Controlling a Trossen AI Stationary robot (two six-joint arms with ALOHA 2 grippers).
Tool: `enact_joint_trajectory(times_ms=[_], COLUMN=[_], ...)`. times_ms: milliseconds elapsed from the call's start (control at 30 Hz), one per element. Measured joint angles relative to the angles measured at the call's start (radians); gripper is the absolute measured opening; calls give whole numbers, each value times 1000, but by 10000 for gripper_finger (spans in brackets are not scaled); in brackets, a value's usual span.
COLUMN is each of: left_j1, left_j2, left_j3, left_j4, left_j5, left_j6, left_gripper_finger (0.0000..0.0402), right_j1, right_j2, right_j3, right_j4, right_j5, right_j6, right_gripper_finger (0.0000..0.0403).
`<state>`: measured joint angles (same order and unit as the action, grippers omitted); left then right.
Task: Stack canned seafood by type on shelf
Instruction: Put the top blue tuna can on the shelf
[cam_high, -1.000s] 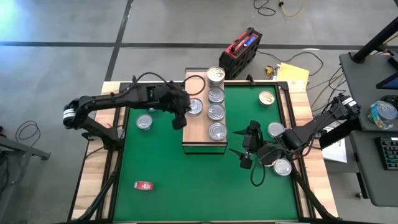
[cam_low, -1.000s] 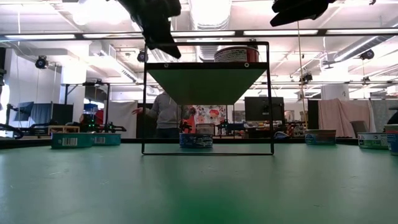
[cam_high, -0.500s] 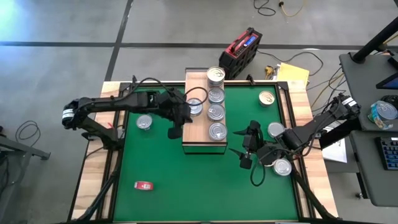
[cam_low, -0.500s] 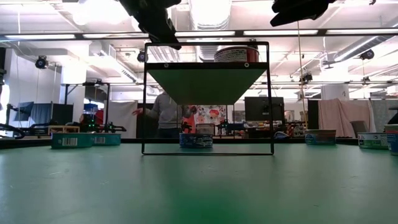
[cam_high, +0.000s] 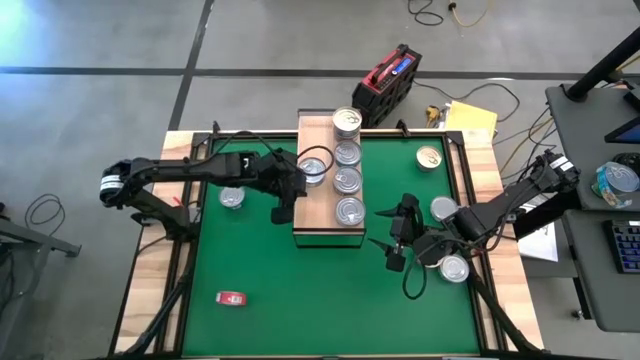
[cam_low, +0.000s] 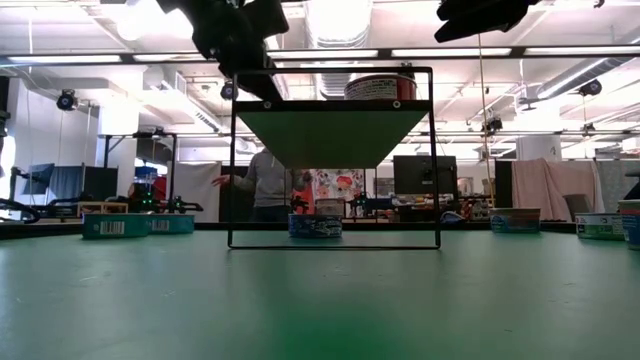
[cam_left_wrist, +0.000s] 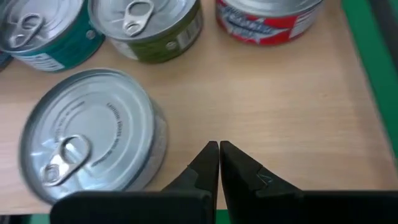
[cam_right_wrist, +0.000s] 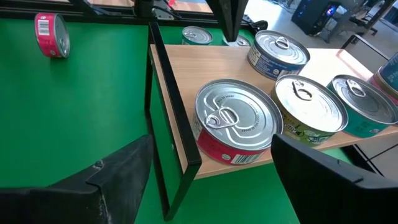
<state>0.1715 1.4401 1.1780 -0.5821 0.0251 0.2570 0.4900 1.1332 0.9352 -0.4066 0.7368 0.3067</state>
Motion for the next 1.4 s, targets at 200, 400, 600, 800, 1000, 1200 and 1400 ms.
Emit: enact_joint_trajectory(times_ms=[200,400,600,800,1000,1200,1400], left_j1=[0,8,28,45,48,56,56], left_j2=[1,1,2,2,2,2,-3], left_j3=[-1,-10,-11,-11,-15,-16,-12], left_j4=[-112,-111,-58,-35,-5,42,31], left_j5=[-113,-201,-201,-200,-200,-221,-249], left_j6=[1,1,25,41,45,52,39], left_gripper_finger=[0,0,0,0,0,0,0], right_j1=[0,0,0,0,0,0,0], right_j2=[0,0,0,0,0,0,0], right_j3=[0,0,0,0,0,0,0], right_j4=[0,1,4,4,4,4,2], right_j5=[0,0,-1,-1,-1,-2,-2], right_j6=[0,-1,1,9,8,8,8], right_gripper_finger=[305,303,316,323,312,303,306])
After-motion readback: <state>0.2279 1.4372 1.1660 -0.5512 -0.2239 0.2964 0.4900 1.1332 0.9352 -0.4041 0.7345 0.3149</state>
